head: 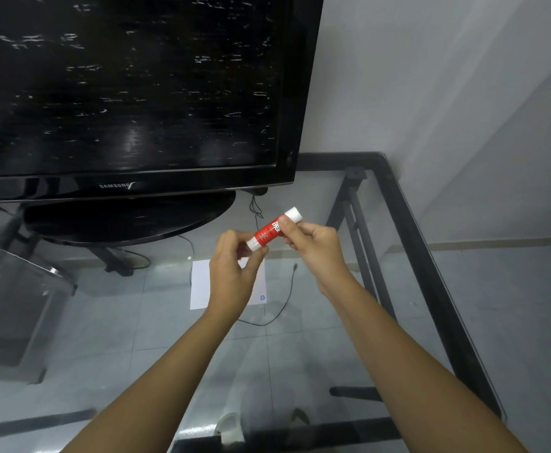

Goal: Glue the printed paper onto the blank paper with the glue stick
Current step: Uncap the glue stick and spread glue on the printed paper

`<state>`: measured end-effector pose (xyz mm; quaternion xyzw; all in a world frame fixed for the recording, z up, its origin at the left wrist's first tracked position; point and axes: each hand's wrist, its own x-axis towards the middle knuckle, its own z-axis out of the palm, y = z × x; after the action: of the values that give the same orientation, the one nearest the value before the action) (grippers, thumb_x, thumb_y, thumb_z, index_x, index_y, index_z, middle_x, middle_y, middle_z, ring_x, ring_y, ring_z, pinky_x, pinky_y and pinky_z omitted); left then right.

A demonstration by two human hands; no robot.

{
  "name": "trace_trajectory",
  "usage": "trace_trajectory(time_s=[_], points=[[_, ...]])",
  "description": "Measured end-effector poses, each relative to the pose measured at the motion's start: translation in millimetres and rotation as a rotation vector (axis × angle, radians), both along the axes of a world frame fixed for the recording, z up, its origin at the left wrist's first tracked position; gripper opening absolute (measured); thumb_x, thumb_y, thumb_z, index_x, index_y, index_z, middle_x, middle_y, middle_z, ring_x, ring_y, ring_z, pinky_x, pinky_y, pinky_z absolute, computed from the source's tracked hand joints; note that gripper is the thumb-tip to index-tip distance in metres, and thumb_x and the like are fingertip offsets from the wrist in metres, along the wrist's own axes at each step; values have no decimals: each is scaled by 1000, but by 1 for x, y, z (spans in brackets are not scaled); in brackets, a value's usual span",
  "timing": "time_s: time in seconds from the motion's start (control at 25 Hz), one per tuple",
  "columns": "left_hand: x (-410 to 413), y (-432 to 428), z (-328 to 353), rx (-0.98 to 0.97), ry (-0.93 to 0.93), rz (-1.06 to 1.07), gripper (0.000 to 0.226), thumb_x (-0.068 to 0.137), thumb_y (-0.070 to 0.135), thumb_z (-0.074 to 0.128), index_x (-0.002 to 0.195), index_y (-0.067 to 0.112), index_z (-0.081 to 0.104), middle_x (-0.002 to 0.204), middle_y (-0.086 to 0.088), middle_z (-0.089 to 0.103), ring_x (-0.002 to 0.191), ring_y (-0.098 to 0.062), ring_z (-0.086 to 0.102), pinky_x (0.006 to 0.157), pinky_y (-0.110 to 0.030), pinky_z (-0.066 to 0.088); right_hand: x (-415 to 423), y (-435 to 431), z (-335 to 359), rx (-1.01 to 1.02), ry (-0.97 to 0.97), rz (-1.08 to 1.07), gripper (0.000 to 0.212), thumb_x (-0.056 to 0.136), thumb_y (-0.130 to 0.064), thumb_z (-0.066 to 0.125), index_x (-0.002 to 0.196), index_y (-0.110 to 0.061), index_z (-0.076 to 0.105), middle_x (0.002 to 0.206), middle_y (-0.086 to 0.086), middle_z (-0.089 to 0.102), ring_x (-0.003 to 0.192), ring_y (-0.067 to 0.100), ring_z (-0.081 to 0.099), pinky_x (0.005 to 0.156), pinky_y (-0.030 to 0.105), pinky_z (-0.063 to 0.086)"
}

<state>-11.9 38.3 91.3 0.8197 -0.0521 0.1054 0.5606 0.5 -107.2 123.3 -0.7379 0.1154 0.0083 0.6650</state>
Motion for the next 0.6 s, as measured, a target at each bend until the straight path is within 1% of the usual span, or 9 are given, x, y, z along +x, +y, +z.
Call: trace_trajectory(time_s=[0.08, 0.12, 0.16, 0.24, 0.36, 0.44, 0.52, 0.56, 0.6], points=[[0, -2, 8, -425, 341, -102, 21, 84, 34, 63, 100, 26, 52, 83, 5, 63, 73, -9, 62, 68, -15, 51, 0, -1, 4, 9, -20, -12, 17, 79, -46, 65, 69, -33, 69, 67, -12, 70, 73, 2, 66, 69, 16, 49], [1, -2, 10, -601, 475, -141, 18, 86, 39, 59, 96, 24, 56, 77, 4, 65, 71, -12, 63, 67, -19, 52, 0, -2, 5, 4, -27, -13, 16, 79, -46, 65, 68, -34, 68, 69, -11, 70, 75, 5, 67, 71, 18, 49], [2, 0, 10, -670, 541, -157, 21, 87, 42, 55, 89, 21, 61, 71, 3, 66, 67, -11, 62, 67, -20, 52, -1, -2, 7, -2, -33, -8, 16, 79, -46, 65, 68, -34, 68, 71, -9, 70, 78, 9, 67, 74, 21, 50], [3, 5, 11, -663, 520, -190, 23, 82, 42, 58, 82, 20, 65, 68, 5, 65, 66, -7, 60, 70, -21, 49, -3, -1, 8, -9, -40, 3, 16, 79, -46, 65, 69, -34, 68, 76, -5, 71, 82, 14, 67, 80, 26, 52], [2, 11, 11, -587, 399, -222, 17, 72, 35, 70, 85, 26, 65, 80, 8, 67, 76, -5, 61, 77, -25, 46, -6, -1, 9, -11, -37, -1, 16, 79, -46, 65, 70, -33, 69, 73, -5, 70, 80, 11, 67, 80, 26, 52], [1, 14, 13, -562, 364, -216, 24, 68, 30, 73, 90, 28, 63, 90, 6, 66, 81, -6, 63, 79, -26, 46, -7, -1, 9, -12, -27, 2, 17, 79, -45, 65, 74, -31, 70, 72, -7, 70, 78, 9, 66, 79, 25, 52], [1, 15, 12, -561, 420, -218, 33, 72, 34, 72, 101, 26, 60, 96, 4, 65, 82, -8, 65, 77, -24, 49, -9, 0, 9, -10, -26, 0, 18, 79, -46, 65, 71, -30, 70, 71, -6, 70, 77, 9, 66, 80, 26, 52], [1, 14, 13, -581, 479, -219, 35, 74, 41, 68, 103, 22, 59, 94, 1, 66, 78, -9, 67, 74, -22, 51, -9, 0, 9, -9, -30, -2, 19, 78, -46, 65, 70, -30, 70, 71, -5, 70, 77, 9, 66, 81, 28, 53], [1, 14, 14, -594, 536, -220, 38, 77, 47, 63, 99, 16, 61, 86, -2, 69, 72, -10, 67, 69, -20, 52, -9, 1, 10, -11, -32, -3, 20, 78, -46, 66, 68, -29, 70, 72, -4, 70, 77, 11, 66, 81, 30, 53]])
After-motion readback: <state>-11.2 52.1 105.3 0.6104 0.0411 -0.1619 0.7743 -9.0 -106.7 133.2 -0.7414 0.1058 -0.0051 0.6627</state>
